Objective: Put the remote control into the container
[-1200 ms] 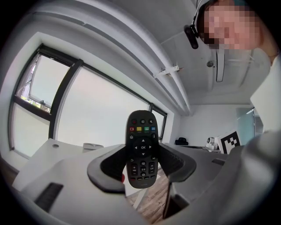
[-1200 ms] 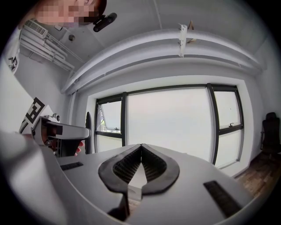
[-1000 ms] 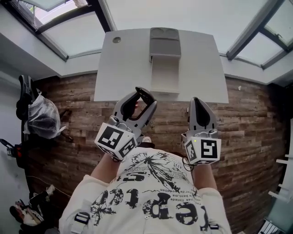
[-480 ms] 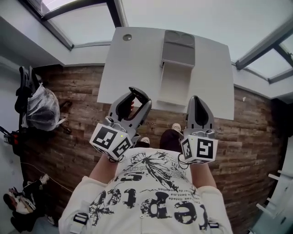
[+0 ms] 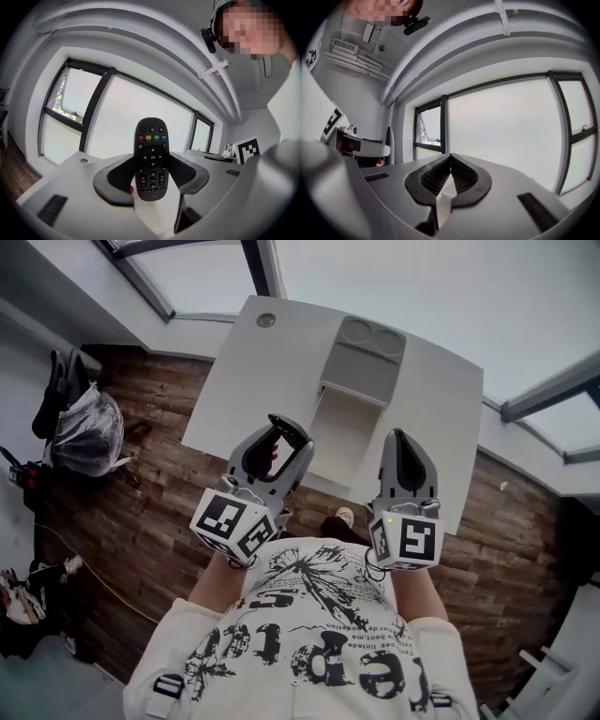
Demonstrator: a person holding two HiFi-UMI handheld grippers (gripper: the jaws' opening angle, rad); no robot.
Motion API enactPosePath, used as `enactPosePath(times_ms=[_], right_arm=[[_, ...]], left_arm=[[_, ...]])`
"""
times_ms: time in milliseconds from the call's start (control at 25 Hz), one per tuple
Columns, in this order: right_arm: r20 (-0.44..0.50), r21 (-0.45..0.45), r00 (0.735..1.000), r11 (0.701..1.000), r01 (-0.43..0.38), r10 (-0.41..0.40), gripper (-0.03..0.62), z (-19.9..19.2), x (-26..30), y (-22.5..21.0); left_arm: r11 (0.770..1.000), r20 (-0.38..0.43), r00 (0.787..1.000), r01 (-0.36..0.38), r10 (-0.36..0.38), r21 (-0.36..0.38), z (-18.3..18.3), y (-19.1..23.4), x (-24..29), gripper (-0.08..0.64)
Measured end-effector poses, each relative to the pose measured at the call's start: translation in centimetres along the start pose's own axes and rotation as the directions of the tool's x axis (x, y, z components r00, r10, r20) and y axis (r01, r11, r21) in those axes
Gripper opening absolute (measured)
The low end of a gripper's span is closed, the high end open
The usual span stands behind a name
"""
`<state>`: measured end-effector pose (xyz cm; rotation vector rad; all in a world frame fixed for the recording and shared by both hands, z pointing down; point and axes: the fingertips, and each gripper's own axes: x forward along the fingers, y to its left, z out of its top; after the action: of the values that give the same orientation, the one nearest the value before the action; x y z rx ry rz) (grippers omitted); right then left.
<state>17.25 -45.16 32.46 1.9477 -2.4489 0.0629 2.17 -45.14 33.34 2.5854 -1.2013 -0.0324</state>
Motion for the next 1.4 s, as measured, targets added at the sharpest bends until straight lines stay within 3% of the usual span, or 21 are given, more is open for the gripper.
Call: enactPosePath(times_ms=[240, 440, 800, 920, 1120, 1400], right_arm=[[-0.014, 0.012, 0.997, 0.997, -0.07, 0.07, 0.003, -1.2, 1.3, -4.5], [-0.051, 0.045, 0.995, 0.995, -0.086, 0.089, 0.003, -3.6, 2.1, -6.6], [-0.182, 0.095, 0.983, 0.995, -0.003, 0.02, 0.003, -9.0, 3.7, -7.5], [-0.213, 0.101, 0.977, 0.994, 0.03, -0.008, 0.003, -10.4, 4.4, -7.8], [-0.286, 0.12, 0.957, 0.99, 0.077, -0.04, 0.003, -12.8, 5.1, -8.2], [-0.336, 0.121, 0.94, 0.987, 0.11, -0.063, 0.003, -14.8, 6.0, -9.0]], left_arm=[[0.995, -0.067, 0.993, -0.099, 0.099, -0.002, -2.6, -2.0, 4.2, 0.235], [0.989, -0.15, 0.979, -0.132, 0.14, 0.059, -4.9, -3.2, 6.7, 0.235], [0.998, -0.36, 0.93, -0.058, 0.068, 0.04, -11.0, -1.9, 10.3, 0.235], [0.998, -0.452, 0.89, -0.055, 0.065, 0.035, -14.3, -0.1, 12.0, 0.235], [0.997, -0.609, 0.79, -0.042, 0.076, 0.069, -20.0, 2.2, 13.8, 0.235], [0.997, -0.735, 0.674, -0.069, 0.075, 0.038, -25.5, 4.3, 14.7, 0.235]])
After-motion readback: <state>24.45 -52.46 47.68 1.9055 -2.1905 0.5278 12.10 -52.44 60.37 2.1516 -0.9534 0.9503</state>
